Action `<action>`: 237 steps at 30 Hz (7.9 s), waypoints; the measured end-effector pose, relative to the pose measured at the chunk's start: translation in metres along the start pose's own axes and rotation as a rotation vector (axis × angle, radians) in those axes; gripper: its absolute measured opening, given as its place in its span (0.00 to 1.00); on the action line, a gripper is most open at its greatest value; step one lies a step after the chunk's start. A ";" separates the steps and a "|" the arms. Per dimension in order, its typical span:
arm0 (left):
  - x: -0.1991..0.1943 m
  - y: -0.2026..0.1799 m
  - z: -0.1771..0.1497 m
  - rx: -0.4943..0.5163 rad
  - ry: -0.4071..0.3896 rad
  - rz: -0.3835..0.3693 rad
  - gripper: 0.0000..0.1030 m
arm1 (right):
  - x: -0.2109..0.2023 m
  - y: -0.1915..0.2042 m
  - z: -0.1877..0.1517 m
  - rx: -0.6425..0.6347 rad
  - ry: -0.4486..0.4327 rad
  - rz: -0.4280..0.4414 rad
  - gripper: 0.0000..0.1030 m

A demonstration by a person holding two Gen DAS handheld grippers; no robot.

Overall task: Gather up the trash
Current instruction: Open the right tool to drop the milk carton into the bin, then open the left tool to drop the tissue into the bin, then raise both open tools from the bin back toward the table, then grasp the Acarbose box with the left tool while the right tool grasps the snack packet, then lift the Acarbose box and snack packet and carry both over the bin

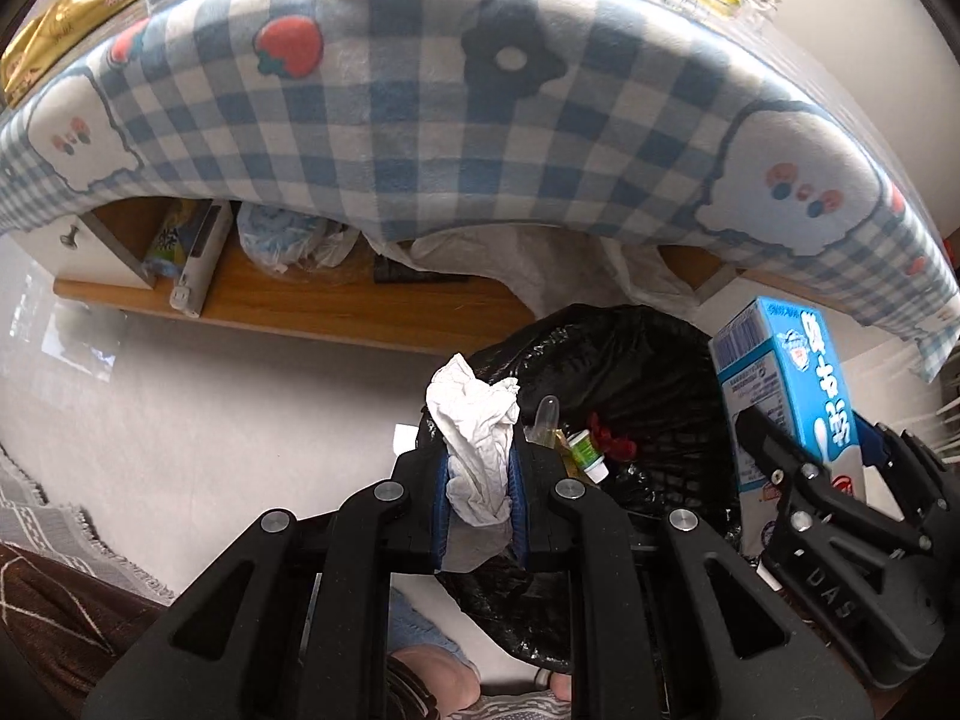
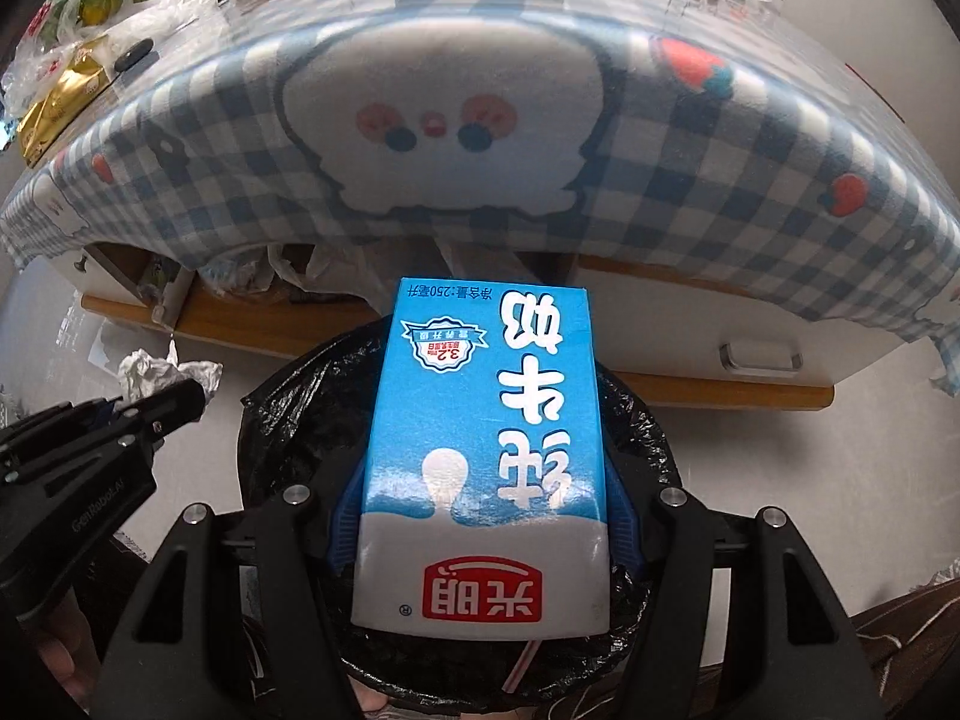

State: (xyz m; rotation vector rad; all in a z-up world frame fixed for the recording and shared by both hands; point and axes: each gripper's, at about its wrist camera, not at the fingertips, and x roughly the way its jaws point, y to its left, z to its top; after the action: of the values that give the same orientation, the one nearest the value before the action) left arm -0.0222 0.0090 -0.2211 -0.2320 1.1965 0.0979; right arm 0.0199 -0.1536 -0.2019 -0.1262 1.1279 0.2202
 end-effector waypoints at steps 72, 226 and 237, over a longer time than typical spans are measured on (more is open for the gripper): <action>-0.010 -0.088 -0.006 0.169 0.003 -0.044 0.67 | -0.058 -0.107 -0.015 0.115 -0.077 -0.117 0.92; -0.057 0.000 0.351 0.017 -0.246 0.094 0.61 | -0.026 -0.030 0.314 0.014 -0.193 0.007 0.15; -0.089 -0.013 0.315 0.035 -0.286 0.055 0.61 | -0.051 -0.024 0.291 0.012 -0.221 0.017 0.15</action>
State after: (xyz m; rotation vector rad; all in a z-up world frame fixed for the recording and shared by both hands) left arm 0.2345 0.0727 -0.0274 -0.1483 0.9197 0.1531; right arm 0.2608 -0.1214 -0.0321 -0.0794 0.9104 0.2368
